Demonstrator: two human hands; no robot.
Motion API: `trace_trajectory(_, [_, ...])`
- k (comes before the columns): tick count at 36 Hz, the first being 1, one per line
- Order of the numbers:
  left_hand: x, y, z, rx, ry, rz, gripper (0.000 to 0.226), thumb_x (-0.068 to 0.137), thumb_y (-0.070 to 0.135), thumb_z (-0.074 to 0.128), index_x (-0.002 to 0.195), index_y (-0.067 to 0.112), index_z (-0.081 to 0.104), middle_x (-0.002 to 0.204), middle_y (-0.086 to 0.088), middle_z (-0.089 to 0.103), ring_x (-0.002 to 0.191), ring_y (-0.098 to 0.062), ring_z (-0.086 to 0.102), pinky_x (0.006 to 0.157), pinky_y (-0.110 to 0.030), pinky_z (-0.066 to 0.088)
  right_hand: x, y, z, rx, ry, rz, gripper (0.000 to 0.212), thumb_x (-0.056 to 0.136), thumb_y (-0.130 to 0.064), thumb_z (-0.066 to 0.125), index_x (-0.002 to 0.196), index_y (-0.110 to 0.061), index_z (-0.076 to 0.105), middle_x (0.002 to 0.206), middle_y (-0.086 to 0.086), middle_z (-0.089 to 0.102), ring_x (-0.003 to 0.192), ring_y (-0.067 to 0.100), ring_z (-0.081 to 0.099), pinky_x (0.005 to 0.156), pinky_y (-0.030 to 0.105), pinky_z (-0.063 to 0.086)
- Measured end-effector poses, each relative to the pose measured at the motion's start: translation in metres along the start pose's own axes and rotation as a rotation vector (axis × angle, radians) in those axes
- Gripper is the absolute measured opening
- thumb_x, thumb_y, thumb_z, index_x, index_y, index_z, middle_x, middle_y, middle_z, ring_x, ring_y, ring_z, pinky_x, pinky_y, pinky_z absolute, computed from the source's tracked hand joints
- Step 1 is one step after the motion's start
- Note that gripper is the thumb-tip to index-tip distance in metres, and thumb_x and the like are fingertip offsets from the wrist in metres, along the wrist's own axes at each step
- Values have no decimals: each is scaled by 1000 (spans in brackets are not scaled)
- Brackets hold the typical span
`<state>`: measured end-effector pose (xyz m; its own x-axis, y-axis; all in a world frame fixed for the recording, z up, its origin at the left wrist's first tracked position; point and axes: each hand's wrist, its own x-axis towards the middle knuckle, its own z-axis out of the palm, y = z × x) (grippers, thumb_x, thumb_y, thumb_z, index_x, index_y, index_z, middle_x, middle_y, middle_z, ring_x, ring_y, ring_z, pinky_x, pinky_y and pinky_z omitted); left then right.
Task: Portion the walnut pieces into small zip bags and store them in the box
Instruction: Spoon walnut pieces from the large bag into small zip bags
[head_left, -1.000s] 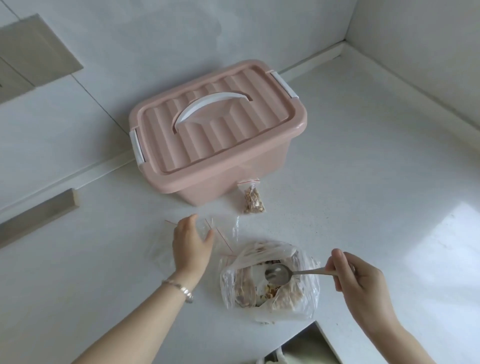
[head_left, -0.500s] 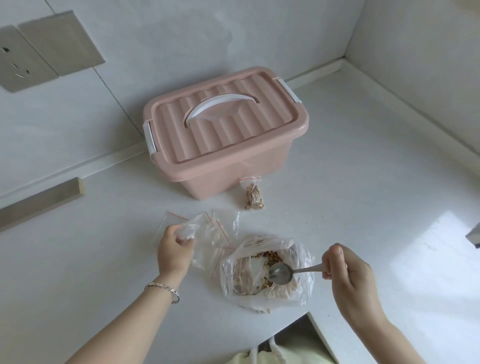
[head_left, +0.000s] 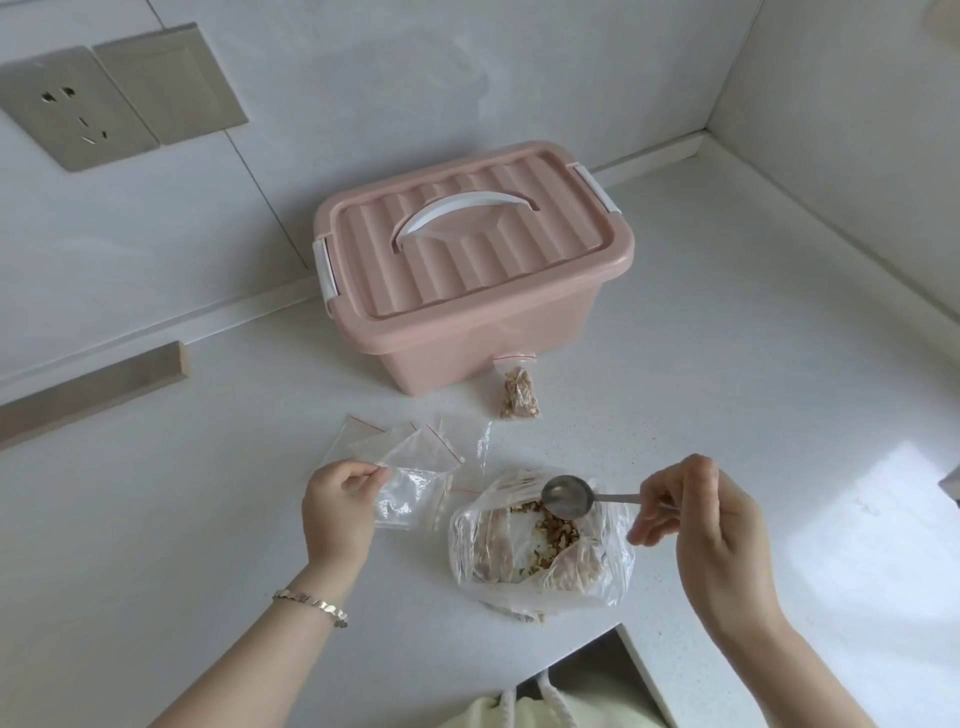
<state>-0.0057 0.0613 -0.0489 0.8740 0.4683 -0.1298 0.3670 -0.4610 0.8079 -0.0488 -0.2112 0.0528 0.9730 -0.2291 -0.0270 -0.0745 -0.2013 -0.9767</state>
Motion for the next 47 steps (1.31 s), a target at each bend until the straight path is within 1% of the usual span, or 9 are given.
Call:
trace_trajectory(5, [-14, 18, -6, -85, -28, -27, 9, 85, 12, 63, 79, 12, 58, 87, -5, 63, 89, -23, 59, 76, -27, 39, 2, -8, 0, -31, 94, 36, 45, 78, -53, 39, 55, -14, 38, 47, -5, 40, 44, 5, 32, 43, 12, 27])
trace_trajectory(10, [-38, 73, -17, -462, -73, -38, 16, 92, 7, 52, 78, 14, 51, 77, 0, 69, 64, -6, 64, 55, -12, 46, 4, -21, -1, -45, 55, 37, 23, 83, -25, 62, 63, -14, 62, 44, -8, 42, 44, 5, 36, 43, 8, 29])
trace_trajectory(15, [-55, 109, -27, -699, -198, -72, 14, 93, 8, 47, 80, 12, 48, 69, -3, 72, 64, -15, 70, 54, -17, 51, 7, -33, 10, 15, -156, 88, 24, 71, -34, 61, 91, -22, 68, 40, -10, 34, 39, 3, 34, 47, 7, 32])
trace_trajectory(22, [-63, 121, -19, -761, -304, -72, 12, 90, 6, 48, 79, 10, 50, 65, -1, 70, 59, -9, 66, 52, -16, 49, 9, -30, 15, -4, -302, 152, 11, 76, -31, 68, 78, -22, 74, 57, 16, 44, 58, 14, 44, 55, 16, 38])
trace_trajectory(27, [-64, 111, -5, -611, -271, -6, 11, 90, 7, 52, 84, 15, 50, 71, 2, 71, 70, -8, 67, 65, -17, 51, 4, -22, 17, 13, -274, 161, 12, 79, -17, 69, 68, -14, 73, 52, 5, 45, 53, 12, 40, 50, 16, 34])
trace_trajectory(30, [-69, 101, 3, -209, -131, 300, 21, 86, 18, 61, 98, 23, 45, 102, 4, 58, 100, -11, 56, 90, -19, 41, 0, -17, 20, -9, -202, 156, 17, 80, -11, 69, 63, -16, 70, 40, -10, 34, 42, 6, 31, 46, 12, 30])
trace_trajectory(33, [-78, 105, 8, -36, -122, 534, 24, 83, 35, 56, 99, 19, 50, 97, 9, 49, 94, -5, 47, 87, -10, 34, -4, -12, 23, -102, -124, 105, 21, 80, -13, 68, 61, -21, 67, 36, -9, 36, 39, 5, 32, 47, 12, 30])
trace_trajectory(37, [-94, 126, 12, -242, -536, 217, 16, 84, 36, 62, 83, 21, 60, 78, 10, 64, 76, -1, 59, 73, -14, 44, -9, -8, 27, -228, -134, 40, 18, 80, -22, 67, 64, -28, 67, 41, -11, 40, 44, 7, 34, 50, 21, 29])
trace_trajectory(47, [-94, 131, 25, -465, -684, -187, 15, 87, 12, 60, 78, 9, 72, 81, -17, 70, 76, -20, 67, 73, -32, 57, -14, 9, 30, -160, -189, 123, 13, 79, -26, 68, 69, -24, 61, 45, -9, 36, 46, 8, 31, 52, 30, 35])
